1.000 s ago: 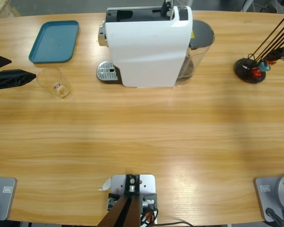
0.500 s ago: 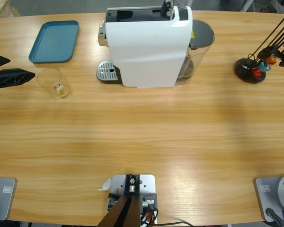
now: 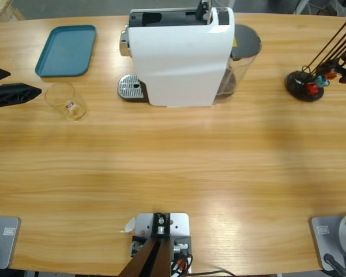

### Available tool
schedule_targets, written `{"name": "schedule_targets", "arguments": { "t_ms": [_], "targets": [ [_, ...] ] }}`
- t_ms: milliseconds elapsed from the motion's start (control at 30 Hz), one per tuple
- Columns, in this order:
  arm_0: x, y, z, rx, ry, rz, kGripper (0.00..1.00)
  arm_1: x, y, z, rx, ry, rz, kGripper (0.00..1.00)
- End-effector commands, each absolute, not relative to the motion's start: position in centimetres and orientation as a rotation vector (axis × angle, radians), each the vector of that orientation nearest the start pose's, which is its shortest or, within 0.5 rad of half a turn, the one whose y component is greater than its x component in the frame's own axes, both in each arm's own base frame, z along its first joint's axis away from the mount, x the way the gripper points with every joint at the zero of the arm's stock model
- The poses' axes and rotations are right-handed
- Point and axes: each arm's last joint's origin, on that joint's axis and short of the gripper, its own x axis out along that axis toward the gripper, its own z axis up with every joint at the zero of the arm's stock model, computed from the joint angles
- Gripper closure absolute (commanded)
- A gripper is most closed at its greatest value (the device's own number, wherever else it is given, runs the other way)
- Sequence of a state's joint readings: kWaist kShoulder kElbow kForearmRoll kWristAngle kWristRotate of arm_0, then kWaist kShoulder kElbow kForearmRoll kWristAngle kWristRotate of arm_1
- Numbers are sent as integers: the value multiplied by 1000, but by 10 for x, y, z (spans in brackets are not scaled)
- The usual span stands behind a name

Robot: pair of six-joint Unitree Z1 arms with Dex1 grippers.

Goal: Pour coffee

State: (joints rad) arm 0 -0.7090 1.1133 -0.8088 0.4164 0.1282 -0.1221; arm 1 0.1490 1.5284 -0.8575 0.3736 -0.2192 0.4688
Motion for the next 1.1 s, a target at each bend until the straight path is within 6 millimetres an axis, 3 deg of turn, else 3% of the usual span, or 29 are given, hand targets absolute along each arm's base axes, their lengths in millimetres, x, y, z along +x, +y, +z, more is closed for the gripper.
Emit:
{"name": "schedule_targets", "arguments": {
  "t_ms": [33,167,433,533,600,1100],
  "targets": [
    [123,-98,314,222,747,-501,101,257,22,251,192,1001,-342,369],
    [123,-98,314,224,747,-502,101,258,22,250,189,1002,-346,377],
    [124,-98,313,231,749,-496,101,262,23,246,169,1023,-330,737],
    [124,-98,313,232,747,-494,101,263,23,245,166,1026,-327,747],
    [124,-98,313,232,748,-493,101,263,23,245,163,1030,-322,857],
    [126,-99,312,236,755,-491,101,256,22,253,158,1002,-315,863]
  ]
}}
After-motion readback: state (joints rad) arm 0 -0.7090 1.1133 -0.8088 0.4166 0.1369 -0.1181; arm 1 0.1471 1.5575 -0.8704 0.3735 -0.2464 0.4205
